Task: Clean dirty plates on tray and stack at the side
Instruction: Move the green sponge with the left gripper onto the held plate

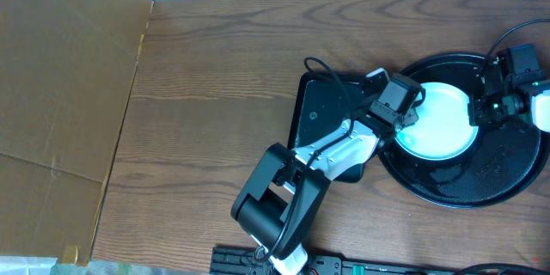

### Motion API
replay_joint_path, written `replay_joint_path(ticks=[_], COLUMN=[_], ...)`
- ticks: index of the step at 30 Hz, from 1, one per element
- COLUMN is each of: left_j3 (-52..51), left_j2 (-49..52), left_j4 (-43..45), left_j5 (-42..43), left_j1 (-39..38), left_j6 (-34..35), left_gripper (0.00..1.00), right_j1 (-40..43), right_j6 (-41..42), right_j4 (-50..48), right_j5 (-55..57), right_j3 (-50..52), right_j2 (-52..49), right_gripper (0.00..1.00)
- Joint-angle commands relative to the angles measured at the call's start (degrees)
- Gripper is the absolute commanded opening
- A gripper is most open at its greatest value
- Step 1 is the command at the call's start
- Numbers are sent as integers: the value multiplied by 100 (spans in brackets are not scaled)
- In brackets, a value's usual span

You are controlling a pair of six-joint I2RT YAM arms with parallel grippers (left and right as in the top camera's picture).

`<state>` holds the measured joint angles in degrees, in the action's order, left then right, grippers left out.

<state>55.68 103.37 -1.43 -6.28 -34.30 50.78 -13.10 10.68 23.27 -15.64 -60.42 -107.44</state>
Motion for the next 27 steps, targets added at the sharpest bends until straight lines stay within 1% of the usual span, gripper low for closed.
replay_joint_path(ticks=[1,3,8,12,17,19,21,24,27], left_j3=[-103,-103,-103,-103,-107,-107,-107,-107,-107], left_j2=[-114,-114,-107,-39,216,348,455,490,487], left_j4=[286,511,450,223,140,116,-87,-616,-1088], left_j5=[713,1025,1040,1005,487,433,428,382,63], left_j1=[24,-24,-267,-562,-855,-881,-879,-837,-824], left_j6=[-59,157,789,811,811,831,981,1244,1388], left_gripper=[8,8,8,7,7,7,7,7,7], right_j1=[-125,-125,-125,-125,-125,-125,-125,-125,-125], right_j6=[22,22,22,22,22,22,20,20,22], right_j4=[70,66,68,66,66,74,74,72,70], right_j5=[214,214,214,214,212,214,214,216,232], right_j3=[140,140,140,140,140,140,140,140,140], right_j2=[-332,-332,-332,-332,-332,-332,-332,-332,-332], right_gripper=[3,4,4,4,4,4,4,4,4])
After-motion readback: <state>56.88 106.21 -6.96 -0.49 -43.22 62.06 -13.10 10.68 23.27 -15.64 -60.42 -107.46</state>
